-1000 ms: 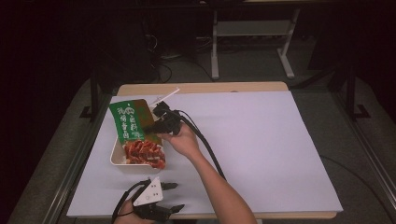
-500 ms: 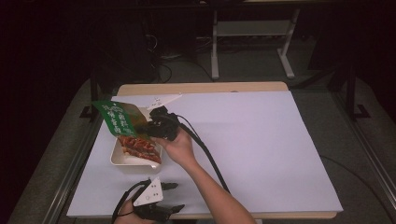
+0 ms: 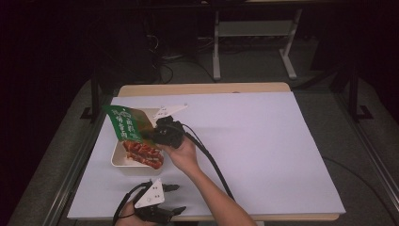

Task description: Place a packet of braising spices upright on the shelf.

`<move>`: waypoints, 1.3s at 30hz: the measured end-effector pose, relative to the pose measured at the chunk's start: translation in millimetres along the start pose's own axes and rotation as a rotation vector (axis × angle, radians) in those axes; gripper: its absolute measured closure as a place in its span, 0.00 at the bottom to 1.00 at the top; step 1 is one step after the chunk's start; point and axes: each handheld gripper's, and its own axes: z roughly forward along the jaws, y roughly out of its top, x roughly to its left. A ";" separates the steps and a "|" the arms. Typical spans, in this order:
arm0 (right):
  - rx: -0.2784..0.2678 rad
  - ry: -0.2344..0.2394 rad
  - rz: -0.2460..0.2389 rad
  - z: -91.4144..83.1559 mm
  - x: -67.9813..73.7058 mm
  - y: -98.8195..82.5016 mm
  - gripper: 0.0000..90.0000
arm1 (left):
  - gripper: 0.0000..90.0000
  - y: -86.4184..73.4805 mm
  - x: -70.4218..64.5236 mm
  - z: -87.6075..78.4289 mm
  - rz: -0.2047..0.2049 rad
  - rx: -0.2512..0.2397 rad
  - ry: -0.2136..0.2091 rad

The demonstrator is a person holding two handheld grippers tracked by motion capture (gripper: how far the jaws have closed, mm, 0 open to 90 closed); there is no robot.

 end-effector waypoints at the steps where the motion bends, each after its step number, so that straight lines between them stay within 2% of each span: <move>1: -0.003 0.005 0.004 -0.5 -0.8 -1.3 1.00 | 0.35 -0.1 0.3 0.2 0.002 -0.002 0.001; 5: -0.007 0.006 -0.001 -1.0 -3.1 -4.2 1.00 | 0.35 0.1 0.5 0.6 0.006 0.004 0.000; 10: 0.018 -0.006 -0.015 -2.1 -5.6 -9.6 0.99 | 0.35 0.2 0.9 1.4 0.003 0.002 0.001; 20: 0.040 -0.006 0.006 -6.8 -14.4 -13.3 0.98 | 0.35 -0.7 1.1 2.2 -0.003 0.010 0.000; 22: 0.049 -0.010 0.006 -8.0 -15.1 -12.9 0.95 | 0.35 -0.9 1.4 2.4 -0.003 0.005 0.001; 23: 0.055 -0.017 -0.001 -9.3 -15.7 -12.8 0.89 | 0.35 -0.8 1.5 2.2 -0.003 0.005 0.001; 30: 0.078 -0.028 -0.003 -17.3 -16.5 -11.0 0.76 | 0.35 -0.7 0.7 2.9 -0.013 0.010 -0.001; 32: 0.086 -0.035 -0.004 -23.7 -17.7 -10.3 0.69 | 0.35 -0.8 1.3 2.8 -0.017 0.012 -0.001; 39: 0.080 -0.009 0.019 -41.2 -21.1 -12.3 0.63 | 0.34 -1.3 2.7 2.8 -0.025 0.013 0.003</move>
